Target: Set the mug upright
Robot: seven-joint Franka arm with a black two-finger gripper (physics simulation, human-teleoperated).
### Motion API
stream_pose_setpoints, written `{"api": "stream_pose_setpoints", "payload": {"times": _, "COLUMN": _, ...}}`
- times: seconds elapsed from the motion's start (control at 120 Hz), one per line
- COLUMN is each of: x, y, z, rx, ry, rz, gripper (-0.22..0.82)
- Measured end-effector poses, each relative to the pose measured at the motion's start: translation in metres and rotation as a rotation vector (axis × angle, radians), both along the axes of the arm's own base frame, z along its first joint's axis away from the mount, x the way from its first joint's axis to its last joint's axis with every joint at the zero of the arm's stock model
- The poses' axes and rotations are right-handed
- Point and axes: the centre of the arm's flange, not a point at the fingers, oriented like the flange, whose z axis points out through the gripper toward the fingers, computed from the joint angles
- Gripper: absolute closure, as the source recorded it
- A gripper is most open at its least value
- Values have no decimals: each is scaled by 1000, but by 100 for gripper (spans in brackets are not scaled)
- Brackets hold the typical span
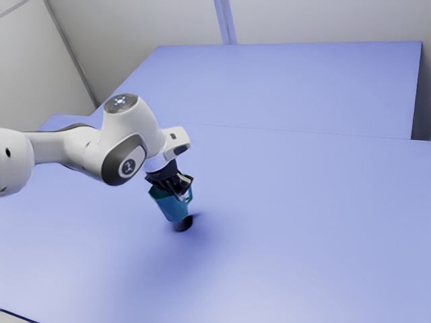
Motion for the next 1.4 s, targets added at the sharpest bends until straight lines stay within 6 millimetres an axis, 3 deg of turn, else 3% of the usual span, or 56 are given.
{"api": "stream_pose_setpoints", "payload": {"times": 0.333, "x": 2, "y": 9, "z": -31, "rx": 4, "ry": 45, "rz": 48, "gripper": 78}}
{"api": "stream_pose_setpoints", "payload": {"times": 0.5, "x": 3, "y": 8, "z": -34, "rx": 1, "ry": 42, "rz": 58, "gripper": 78}}
{"api": "stream_pose_setpoints", "payload": {"times": 0.733, "x": 3, "y": 8, "z": -21, "rx": -5, "ry": 19, "rz": 65, "gripper": 31}}
{"api": "stream_pose_setpoints", "payload": {"times": 0.875, "x": -1, "y": 0, "z": 0, "rx": -8, "ry": -12, "rz": 51, "gripper": 16}}
{"api": "stream_pose_setpoints", "payload": {"times": 1.067, "x": -3, "y": -1, "z": 33, "rx": -13, "ry": -43, "rz": 54, "gripper": 7}}
{"api": "stream_pose_setpoints", "payload": {"times": 1.208, "x": 20, "y": -4, "z": 85, "rx": -18, "ry": -82, "rz": 57, "gripper": 3}}
{"api": "stream_pose_setpoints", "payload": {"times": 1.4, "x": 38, "y": -4, "z": 137, "rx": 8, "ry": -47, "rz": 41, "gripper": 1}}
